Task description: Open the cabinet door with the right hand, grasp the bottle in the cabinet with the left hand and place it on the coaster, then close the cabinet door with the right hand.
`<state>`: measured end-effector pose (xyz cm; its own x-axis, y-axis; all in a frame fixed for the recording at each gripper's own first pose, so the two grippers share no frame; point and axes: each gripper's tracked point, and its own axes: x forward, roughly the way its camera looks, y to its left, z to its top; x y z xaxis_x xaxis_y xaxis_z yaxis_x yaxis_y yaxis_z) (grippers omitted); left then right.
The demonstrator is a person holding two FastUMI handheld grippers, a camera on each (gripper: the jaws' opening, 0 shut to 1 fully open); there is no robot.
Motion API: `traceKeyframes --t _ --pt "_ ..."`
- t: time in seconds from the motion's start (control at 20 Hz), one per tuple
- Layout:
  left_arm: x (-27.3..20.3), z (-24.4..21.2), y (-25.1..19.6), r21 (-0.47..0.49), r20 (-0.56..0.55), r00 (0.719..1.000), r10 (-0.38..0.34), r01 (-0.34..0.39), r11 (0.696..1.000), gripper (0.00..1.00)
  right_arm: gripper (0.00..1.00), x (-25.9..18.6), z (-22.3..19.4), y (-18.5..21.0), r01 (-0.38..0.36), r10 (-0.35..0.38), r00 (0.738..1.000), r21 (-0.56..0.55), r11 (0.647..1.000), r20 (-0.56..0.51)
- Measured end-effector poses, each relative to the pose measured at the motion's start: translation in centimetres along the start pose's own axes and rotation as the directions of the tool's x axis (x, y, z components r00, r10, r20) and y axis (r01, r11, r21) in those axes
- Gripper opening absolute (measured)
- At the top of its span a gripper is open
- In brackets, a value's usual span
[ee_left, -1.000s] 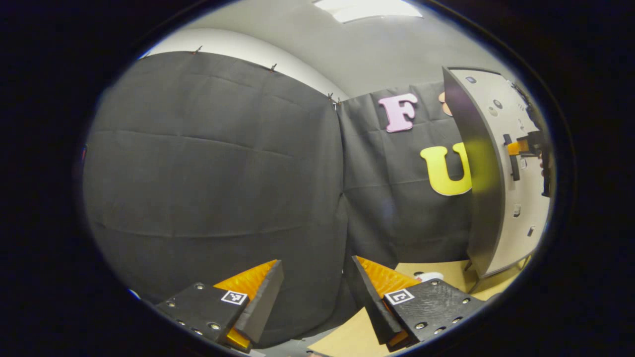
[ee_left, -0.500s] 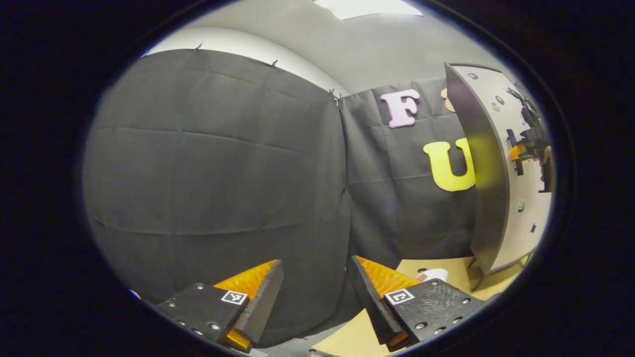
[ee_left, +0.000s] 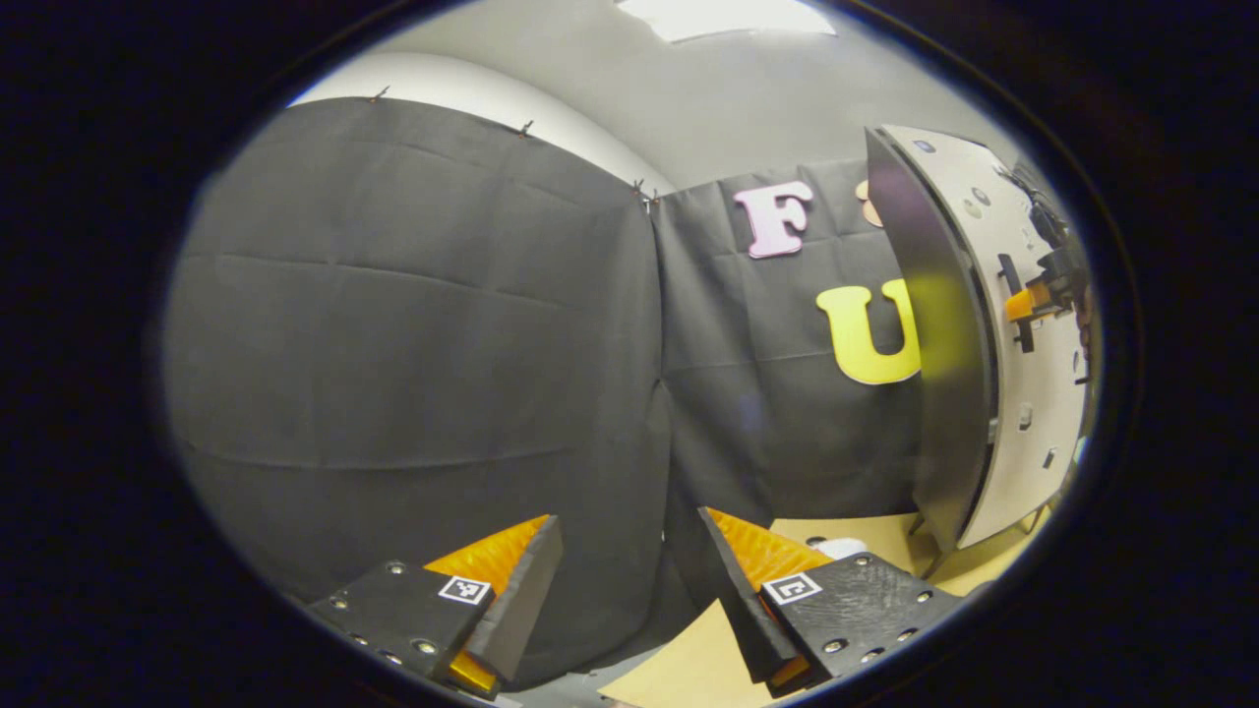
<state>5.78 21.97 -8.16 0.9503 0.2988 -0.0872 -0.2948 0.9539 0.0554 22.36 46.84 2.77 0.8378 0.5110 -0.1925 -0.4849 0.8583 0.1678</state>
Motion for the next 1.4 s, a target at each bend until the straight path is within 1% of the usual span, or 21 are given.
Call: traceKeyframes --t 0.05,0.25,0.45,0.55,0.65,0.85,1.0,1.05,1.1,1.2,1.4 --pt "0.0 0.3 -0.7 0.004 0.003 1.000 -0.012 0.012 1.000 0.83 0.15 -0.5 0.0 0.3 -0.018 0.018 1.000 0.002 1.000 -0.002" --pt "1.1 0.7 -4.0 -0.007 0.001 0.997 -0.071 0.071 0.997 0.83 0.15 -2.4 -0.2 0.2 -0.068 0.068 0.998 -0.011 0.998 -0.015" --pt "0.8 2.3 -7.2 0.000 0.022 0.992 -0.122 0.122 0.993 0.83 0.15 -2.6 -0.2 -0.1 -0.129 0.129 0.991 -0.007 0.992 -0.032" --pt "0.6 3.0 -9.5 -0.012 0.028 0.989 -0.148 0.148 0.989 0.84 0.16 -2.9 -0.1 -0.3 -0.156 0.156 0.987 -0.018 0.988 -0.042" --pt "-0.3 3.0 -12.3 -0.022 0.026 0.983 -0.182 0.182 0.983 0.83 0.15 -3.4 -0.3 -0.5 -0.182 0.181 0.982 -0.024 0.983 -0.049" --pt "-2.3 4.4 -17.2 -0.014 0.039 0.973 -0.228 0.228 0.974 0.83 0.15 -4.3 -0.3 -1.1 -0.238 0.236 0.970 -0.032 0.971 -0.053" --pt "-3.5 5.3 -20.7 -0.003 0.049 0.964 -0.261 0.262 0.965 0.83 0.15 -5.0 -0.3 -1.6 -0.290 0.289 0.956 -0.006 0.957 -0.048" --pt "-3.9 5.5 -21.8 -0.002 0.050 0.961 -0.273 0.273 0.962 0.83 0.13 -5.1 -0.2 -1.8 -0.301 0.301 0.953 -0.001 0.954 -0.047" --pt "-4.1 5.8 -22.9 -0.001 0.050 0.957 -0.285 0.285 0.958 0.83 0.12 -5.2 -0.2 -2.1 -0.309 0.309 0.950 -0.006 0.951 -0.043" --pt "-4.6 6.2 -25.3 -0.001 0.053 0.950 -0.308 0.308 0.951 0.83 0.15 -5.6 -0.2 -2.5 -0.314 0.313 0.949 -0.020 0.949 -0.035" --pt "-5.8 7.4 -30.3 -0.004 0.067 0.929 -0.364 0.365 0.931 0.83 0.15 -6.4 -0.1 -3.7 -0.301 0.301 0.953 -0.021 0.953 -0.025"
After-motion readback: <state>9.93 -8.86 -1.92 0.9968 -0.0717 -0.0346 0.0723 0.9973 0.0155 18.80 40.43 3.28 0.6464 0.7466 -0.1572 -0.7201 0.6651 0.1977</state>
